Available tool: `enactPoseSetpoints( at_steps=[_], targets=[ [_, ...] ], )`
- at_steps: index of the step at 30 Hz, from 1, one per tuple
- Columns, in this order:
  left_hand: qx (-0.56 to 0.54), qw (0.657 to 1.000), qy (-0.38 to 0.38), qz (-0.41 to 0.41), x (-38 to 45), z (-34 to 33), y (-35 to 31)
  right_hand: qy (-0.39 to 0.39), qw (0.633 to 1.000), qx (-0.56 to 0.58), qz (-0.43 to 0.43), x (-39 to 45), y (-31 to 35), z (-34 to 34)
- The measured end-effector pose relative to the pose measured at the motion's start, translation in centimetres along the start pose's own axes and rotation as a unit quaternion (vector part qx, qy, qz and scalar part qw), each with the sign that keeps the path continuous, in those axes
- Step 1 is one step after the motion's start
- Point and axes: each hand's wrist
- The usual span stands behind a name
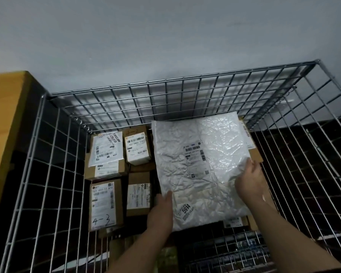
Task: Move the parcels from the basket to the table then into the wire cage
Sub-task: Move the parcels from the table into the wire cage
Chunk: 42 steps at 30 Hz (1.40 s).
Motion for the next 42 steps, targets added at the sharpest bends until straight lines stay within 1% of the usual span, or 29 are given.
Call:
enactPoseSetpoints(
  at_steps=[3,5,7,11,15,17,20,22,26,28,32,35,38,42],
  targets=[
    [0.036,0.999,0.019,0.021,0.3,0.1,-0.3,0.028,0.999,-0.025,0.000,-0.2,0.2,-0.5],
    [0.058,0.997,0.028,0.029,0.3,0.3,-0.6,0.056,0.997,-0.047,0.020,-0.2,0.1,-0.4],
    [0.056,0.997,0.031,0.037,0.1,0.9,-0.7,0.074,0.994,-0.068,0.045,-0.5,0.3,0.2],
    [0.034,0.999,0.004,0.039,-1.3,3.4,-0.4,0.074,0.992,-0.084,0.059,-1.6,1.5,2.5],
    [0.018,0.998,-0.065,0.019,-4.9,9.2,-0.1,0.085,0.991,-0.049,0.088,-4.6,5.1,5.6],
    [0.029,0.992,-0.123,0.011,-8.2,13.4,0.3,0.075,0.990,-0.041,0.113,-7.2,8.3,8.1],
    [0.037,0.979,-0.197,0.022,-13.8,19.3,2.1,0.064,0.983,-0.040,0.166,-12.3,13.9,11.9],
    [0.039,0.970,-0.234,0.042,-18.3,22.5,4.8,0.065,0.977,-0.028,0.201,-16.6,18.0,14.1],
    [0.031,0.947,-0.307,0.092,-27.0,27.7,12.2,0.049,0.957,-0.027,0.286,-25.7,27.0,16.9],
    [0.021,0.935,-0.331,0.126,-31.0,29.6,16.8,0.037,0.943,-0.032,0.328,-30.7,31.6,17.4],
    [0.009,0.918,-0.355,0.175,-38.1,32.1,25.9,0.047,0.917,-0.048,0.394,-40.7,39.3,16.4],
    [-0.012,0.907,-0.367,0.204,-43.1,32.4,34.2,0.073,0.898,-0.060,0.429,-48.4,44.6,13.3],
    [-0.039,0.891,-0.382,0.244,-47.5,31.7,43.9,0.100,0.884,-0.079,0.449,-56.3,49.9,8.9],
    [-0.065,0.877,-0.368,0.303,-51.7,29.9,55.2,0.148,0.873,-0.099,0.455,-64.9,55.3,3.2]
  ],
)
Point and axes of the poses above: each hand's wrist, its own x-axis towards the middle knuckle, its own z-axis out of the back of the hand, y = z × x, and after that the axes turned 8 degrees about -z, right-handed
